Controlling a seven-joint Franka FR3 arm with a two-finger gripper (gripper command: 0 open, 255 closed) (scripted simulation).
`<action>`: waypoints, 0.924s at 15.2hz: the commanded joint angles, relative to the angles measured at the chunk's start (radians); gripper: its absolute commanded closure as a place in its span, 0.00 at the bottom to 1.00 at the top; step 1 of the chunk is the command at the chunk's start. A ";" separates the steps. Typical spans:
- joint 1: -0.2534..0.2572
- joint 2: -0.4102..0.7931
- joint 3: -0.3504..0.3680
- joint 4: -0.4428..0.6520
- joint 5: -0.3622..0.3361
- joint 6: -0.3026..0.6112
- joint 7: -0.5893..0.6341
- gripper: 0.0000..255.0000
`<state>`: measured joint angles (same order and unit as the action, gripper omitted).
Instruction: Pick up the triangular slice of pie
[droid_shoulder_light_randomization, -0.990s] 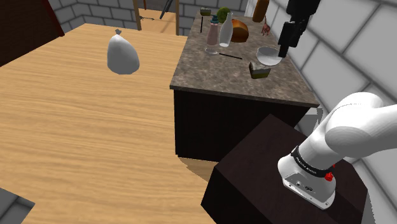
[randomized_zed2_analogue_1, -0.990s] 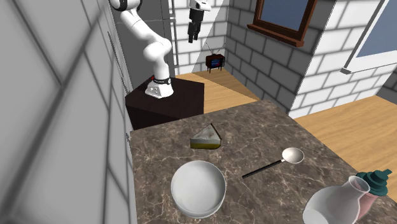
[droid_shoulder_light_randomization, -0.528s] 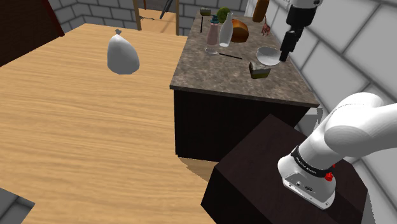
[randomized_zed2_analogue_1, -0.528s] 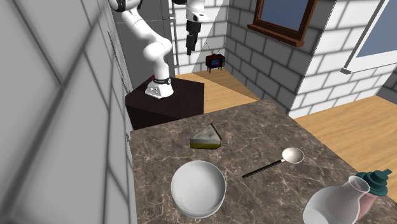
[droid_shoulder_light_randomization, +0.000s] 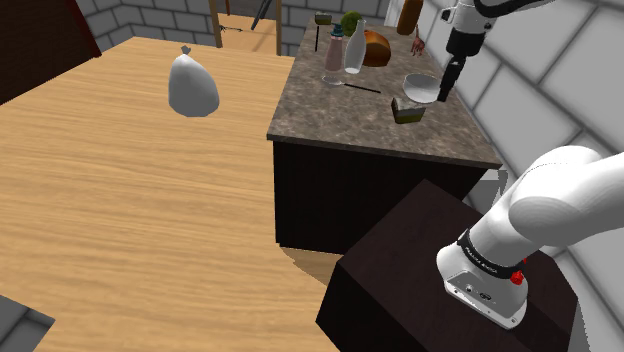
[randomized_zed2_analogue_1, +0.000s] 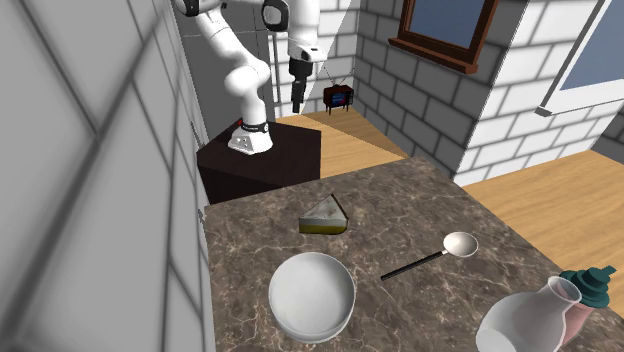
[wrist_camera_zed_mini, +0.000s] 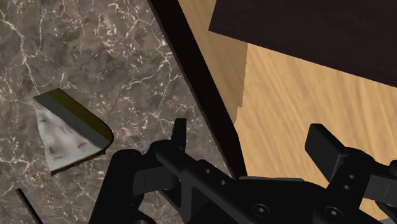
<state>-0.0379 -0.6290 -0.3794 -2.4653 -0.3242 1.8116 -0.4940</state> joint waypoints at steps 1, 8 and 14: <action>0.004 0.060 -0.056 0.017 -0.012 0.061 -0.063 0.00; 0.047 0.303 -0.244 0.107 0.035 0.256 -0.300 0.00; 0.092 0.586 -0.382 0.241 0.240 0.386 -0.584 0.00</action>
<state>0.0503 -0.0945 -0.7389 -2.2465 -0.1298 2.1748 -1.0158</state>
